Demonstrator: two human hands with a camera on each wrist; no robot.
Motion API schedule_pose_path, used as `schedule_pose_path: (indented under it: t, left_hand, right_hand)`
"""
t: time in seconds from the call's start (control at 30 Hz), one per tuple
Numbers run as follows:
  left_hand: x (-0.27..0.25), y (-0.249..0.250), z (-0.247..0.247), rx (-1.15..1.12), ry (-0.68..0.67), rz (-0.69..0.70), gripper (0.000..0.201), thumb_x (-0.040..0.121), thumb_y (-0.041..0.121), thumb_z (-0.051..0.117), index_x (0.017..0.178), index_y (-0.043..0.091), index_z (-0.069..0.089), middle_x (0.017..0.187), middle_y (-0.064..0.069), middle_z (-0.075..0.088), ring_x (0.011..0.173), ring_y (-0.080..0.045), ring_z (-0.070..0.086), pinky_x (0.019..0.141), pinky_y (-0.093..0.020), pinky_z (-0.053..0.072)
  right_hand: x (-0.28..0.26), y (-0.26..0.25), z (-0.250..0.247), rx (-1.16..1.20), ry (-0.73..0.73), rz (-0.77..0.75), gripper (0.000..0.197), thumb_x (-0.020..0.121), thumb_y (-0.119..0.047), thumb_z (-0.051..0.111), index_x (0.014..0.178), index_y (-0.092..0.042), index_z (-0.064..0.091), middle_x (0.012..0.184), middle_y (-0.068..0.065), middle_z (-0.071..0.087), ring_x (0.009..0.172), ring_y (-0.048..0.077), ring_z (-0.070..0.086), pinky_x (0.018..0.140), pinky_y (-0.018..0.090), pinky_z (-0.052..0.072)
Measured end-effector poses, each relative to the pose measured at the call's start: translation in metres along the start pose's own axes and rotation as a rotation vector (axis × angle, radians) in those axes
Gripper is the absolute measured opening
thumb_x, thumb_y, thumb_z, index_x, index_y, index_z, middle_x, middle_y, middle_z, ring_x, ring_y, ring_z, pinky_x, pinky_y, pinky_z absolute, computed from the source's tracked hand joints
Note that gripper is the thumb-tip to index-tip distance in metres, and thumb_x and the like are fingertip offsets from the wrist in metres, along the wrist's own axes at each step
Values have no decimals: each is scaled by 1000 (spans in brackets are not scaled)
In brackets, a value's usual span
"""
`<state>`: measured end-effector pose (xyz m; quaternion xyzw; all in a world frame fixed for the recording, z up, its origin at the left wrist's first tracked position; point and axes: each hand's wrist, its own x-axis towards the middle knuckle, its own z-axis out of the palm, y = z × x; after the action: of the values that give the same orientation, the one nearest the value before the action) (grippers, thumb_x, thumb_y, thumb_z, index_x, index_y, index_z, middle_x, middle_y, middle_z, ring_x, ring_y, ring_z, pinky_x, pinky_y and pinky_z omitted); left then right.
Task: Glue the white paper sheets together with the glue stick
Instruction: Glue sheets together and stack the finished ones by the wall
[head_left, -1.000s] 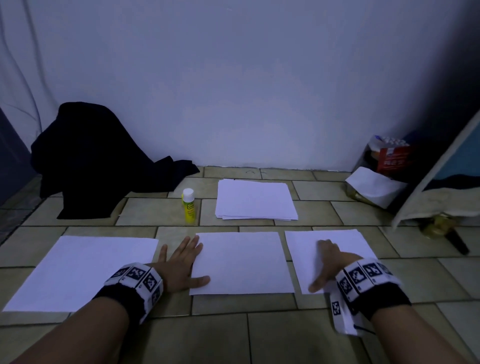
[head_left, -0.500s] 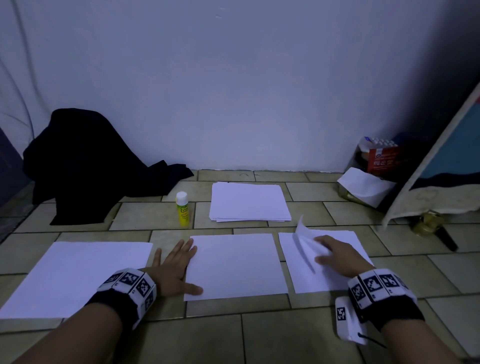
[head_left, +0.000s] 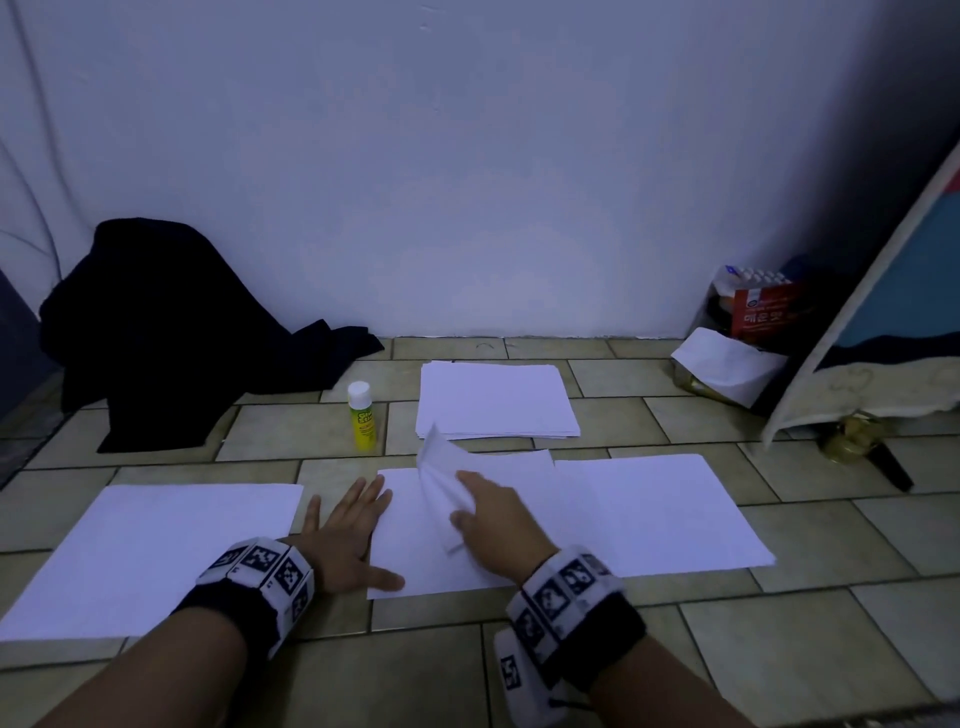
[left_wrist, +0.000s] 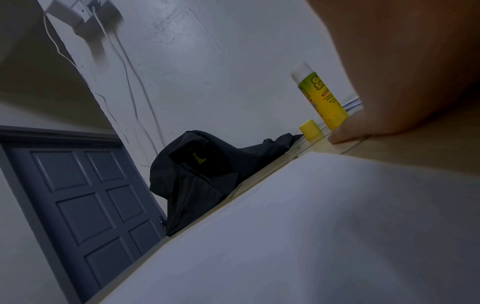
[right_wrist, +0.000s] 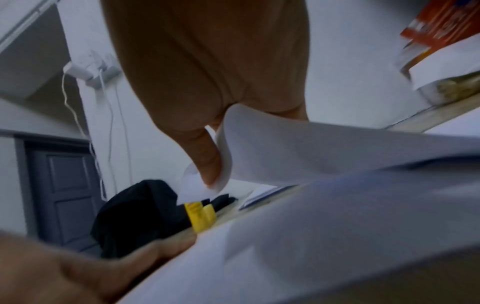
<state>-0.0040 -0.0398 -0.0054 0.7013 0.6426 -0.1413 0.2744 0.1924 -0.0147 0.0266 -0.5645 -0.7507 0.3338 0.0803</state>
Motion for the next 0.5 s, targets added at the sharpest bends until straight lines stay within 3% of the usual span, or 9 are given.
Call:
schedule_pose_path:
  t: [0.1,0.5]
  left_hand:
    - [0,0,0,12,0,-8,110,86,61,56,151,16,-20,156,2,-31,143,-14,-28,115,-50,-16]
    - [3,-1,2,29,0,-15,109,86,62,55,151,16,-19,156,1,-31,144,-15,-27,114,-51,-15]
  right_hand:
    - [9,-8,15,6,-40,29,53,98,-22,43,148,-17,26,149,8,36,136,25,33,112,44,28]
    - [8,-11,17,14,-65,64,51,99,-21,42,148,-20,29,147,7,39,134,25,37,111,49,28]
